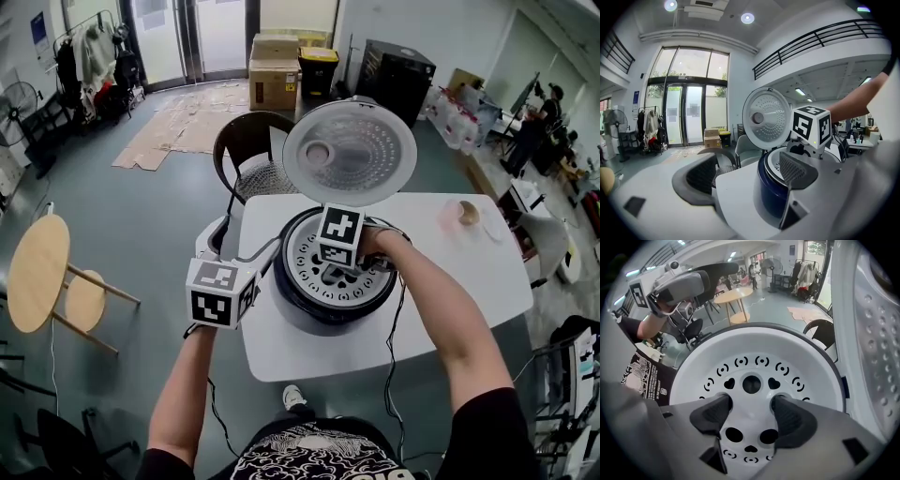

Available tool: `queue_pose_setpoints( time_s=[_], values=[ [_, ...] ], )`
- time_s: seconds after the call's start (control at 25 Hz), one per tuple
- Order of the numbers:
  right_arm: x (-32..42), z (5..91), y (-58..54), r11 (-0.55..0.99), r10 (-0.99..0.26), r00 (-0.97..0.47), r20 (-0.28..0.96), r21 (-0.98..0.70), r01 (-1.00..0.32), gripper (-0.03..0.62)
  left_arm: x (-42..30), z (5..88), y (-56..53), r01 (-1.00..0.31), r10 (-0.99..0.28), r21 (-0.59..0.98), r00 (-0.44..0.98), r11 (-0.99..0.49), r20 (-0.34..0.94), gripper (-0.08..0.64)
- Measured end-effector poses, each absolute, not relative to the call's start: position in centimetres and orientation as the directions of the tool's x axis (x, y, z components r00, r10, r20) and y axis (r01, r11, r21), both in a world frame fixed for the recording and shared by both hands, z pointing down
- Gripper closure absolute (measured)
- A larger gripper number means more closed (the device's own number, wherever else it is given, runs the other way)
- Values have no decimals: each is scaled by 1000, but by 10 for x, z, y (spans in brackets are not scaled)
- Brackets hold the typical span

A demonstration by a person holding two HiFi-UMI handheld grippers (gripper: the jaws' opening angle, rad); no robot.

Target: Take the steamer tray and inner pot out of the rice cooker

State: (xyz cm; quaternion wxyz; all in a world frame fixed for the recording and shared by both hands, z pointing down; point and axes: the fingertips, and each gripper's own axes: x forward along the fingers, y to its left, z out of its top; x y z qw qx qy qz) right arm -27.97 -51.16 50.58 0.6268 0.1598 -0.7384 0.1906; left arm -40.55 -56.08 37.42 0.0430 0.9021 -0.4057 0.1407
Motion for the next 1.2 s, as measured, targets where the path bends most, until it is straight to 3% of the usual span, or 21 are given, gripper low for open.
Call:
queue_pose_setpoints(
  time_s=[0.36, 0.68, 1.2],
  values=[
    [-274, 443, -505, 888, -49, -166, 985, -33, -459, 287, -387, 348, -549, -708, -693, -36, 678, -705, 246, 146],
    [-239, 378, -480, 854, -101, -145, 984, 11, -520, 288, -345, 301, -533, -647, -640, -34, 742, -761, 199, 146],
    [-47, 372, -390, 703, -164, -111, 980, 38, -710, 288, -152, 283, -464, -469, -475, -78, 859, -880, 192, 146]
  ],
)
